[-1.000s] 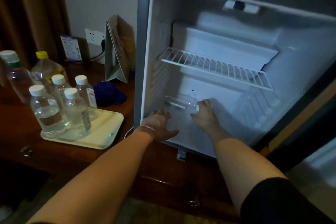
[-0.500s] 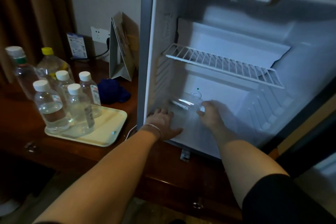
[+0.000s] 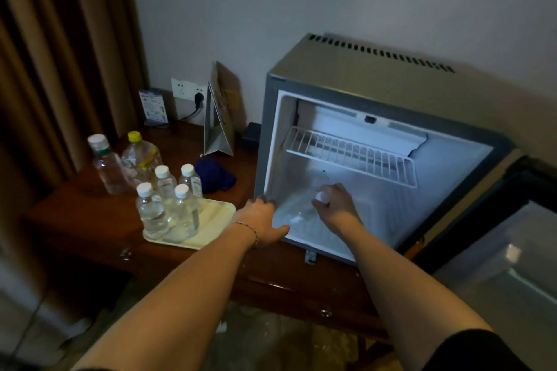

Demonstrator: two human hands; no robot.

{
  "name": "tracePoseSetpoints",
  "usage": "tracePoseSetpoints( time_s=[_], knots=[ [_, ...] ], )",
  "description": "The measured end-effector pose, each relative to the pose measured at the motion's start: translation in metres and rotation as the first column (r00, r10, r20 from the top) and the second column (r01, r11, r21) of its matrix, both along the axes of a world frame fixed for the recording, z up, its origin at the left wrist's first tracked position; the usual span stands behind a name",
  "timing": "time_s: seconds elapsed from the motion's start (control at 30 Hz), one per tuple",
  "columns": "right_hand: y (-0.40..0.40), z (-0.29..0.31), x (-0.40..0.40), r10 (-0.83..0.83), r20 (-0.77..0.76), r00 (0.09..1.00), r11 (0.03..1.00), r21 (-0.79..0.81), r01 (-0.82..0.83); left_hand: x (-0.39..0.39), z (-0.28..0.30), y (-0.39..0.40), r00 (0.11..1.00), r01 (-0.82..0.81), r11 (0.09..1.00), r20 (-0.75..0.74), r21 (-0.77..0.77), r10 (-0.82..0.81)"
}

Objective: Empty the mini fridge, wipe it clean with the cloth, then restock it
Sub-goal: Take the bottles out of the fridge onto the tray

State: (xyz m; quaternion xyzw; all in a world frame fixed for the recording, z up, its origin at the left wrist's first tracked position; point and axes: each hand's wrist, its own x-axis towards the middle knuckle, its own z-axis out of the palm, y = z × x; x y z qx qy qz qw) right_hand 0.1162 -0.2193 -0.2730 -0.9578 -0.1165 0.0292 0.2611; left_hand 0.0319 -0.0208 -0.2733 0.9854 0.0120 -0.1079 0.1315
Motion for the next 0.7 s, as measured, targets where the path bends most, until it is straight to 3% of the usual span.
tracePoseSetpoints(
  time_s=[0.43, 0.7],
  knots=[
    [0.057, 0.066, -0.08, 0.276, 0.123, 0.953, 0.961, -0.023, -0.275, -0.09, 0.058, 0.087, 0.97, -0.245, 0.97, -0.003, 0.008, 0.245],
    [0.129, 0.085, -0.095, 0.394, 0.102, 0.913, 0.918, 0.004, -0.397, -0.129, 0.073, 0.131, 0.937, -0.35, 0.936, -0.005, 0.033, 0.351]
  ],
)
